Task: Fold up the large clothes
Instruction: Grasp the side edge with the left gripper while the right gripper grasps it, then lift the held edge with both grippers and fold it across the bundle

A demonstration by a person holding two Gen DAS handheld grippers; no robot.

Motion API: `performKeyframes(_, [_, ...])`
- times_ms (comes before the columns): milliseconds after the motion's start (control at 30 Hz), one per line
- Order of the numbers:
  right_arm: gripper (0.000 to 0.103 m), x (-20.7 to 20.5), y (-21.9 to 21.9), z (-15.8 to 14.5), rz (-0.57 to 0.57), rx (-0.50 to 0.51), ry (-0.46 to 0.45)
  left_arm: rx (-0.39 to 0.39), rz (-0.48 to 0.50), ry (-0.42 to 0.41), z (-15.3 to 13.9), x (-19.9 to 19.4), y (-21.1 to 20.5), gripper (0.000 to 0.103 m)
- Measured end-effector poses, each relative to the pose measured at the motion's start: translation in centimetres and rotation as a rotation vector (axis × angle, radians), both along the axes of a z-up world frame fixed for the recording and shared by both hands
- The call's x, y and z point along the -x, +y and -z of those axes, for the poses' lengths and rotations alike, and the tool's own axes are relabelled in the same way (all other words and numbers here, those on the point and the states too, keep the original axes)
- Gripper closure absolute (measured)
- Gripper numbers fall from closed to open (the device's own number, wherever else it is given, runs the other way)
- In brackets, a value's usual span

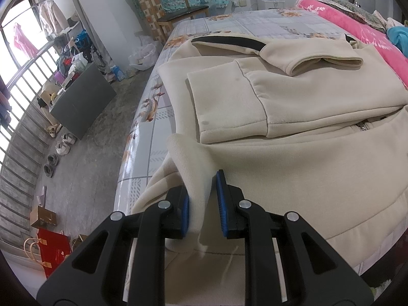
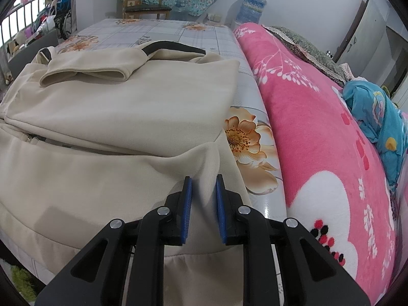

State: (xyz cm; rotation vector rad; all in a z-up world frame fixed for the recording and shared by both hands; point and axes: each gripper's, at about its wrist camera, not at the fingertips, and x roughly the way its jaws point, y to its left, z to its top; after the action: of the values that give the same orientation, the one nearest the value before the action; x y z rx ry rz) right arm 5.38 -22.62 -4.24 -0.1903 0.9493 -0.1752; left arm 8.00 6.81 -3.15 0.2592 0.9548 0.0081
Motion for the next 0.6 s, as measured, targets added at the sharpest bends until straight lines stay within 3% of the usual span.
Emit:
performKeyframes(133, [0.094, 0.4, 0.4, -0.3, 0.001, 0.024, -0.017, -0.028, -0.003, -0.044, -0.2, 0.5, -0.1, 0.096])
performKeyframes(300, [0.096, 1.7, 0.7, -1.5, 0.016, 0.046, -0.068, -0.009, 0.009, -0.114, -1.4, 1.8, 0.5, 0.098])
performKeyframes(600, [0.097, 7.1, 2.8, -6.2, 0.018, 0.138, -0.248, 0.071, 0.031, -0.332, -5.3, 7.4, 2.7, 0.098])
